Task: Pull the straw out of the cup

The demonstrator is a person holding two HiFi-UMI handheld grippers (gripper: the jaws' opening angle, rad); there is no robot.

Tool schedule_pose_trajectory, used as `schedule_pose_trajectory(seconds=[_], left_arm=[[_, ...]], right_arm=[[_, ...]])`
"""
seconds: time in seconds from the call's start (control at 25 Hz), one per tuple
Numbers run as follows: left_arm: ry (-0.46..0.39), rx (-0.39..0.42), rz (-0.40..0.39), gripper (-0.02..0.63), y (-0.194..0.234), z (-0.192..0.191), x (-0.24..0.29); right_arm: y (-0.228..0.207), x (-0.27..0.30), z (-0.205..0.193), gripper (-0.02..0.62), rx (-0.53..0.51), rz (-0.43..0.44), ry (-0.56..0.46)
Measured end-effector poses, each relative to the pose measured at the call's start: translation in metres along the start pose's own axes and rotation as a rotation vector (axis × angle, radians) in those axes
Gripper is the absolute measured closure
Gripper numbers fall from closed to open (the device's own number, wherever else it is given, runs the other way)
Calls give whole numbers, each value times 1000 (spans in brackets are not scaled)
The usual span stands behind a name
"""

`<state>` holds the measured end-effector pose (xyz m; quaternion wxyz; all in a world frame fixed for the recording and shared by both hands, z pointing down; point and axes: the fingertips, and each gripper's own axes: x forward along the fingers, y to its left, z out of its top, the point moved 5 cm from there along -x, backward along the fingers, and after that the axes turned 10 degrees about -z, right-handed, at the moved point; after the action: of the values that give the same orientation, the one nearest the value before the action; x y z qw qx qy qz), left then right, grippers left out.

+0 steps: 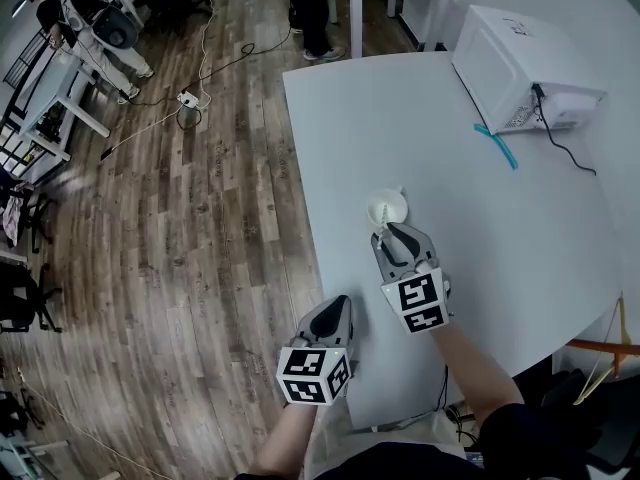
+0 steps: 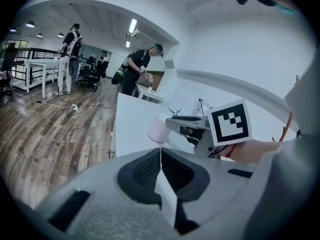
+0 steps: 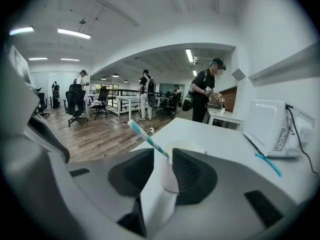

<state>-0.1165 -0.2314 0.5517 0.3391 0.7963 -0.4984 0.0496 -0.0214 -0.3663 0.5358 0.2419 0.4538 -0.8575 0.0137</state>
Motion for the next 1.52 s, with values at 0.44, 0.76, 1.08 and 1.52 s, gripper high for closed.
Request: schedule_pose_trajectory(seconds=[0.44, 0.76, 1.08, 1.52], left_arm=[[12, -10, -10, 586, -3, -8, -2], [1, 5, -22, 586, -9, -3, -7], [-13, 15, -30, 586, -17, 0, -20], [-32, 32, -43, 586, -29, 3, -42]], right_arm=[[-1, 1, 3, 541, -24, -38, -4], [-5, -11, 10, 551, -30, -66, -17], [-4, -30, 24, 551, -37, -85, -45], [-2, -70, 43, 552, -69, -129, -89]])
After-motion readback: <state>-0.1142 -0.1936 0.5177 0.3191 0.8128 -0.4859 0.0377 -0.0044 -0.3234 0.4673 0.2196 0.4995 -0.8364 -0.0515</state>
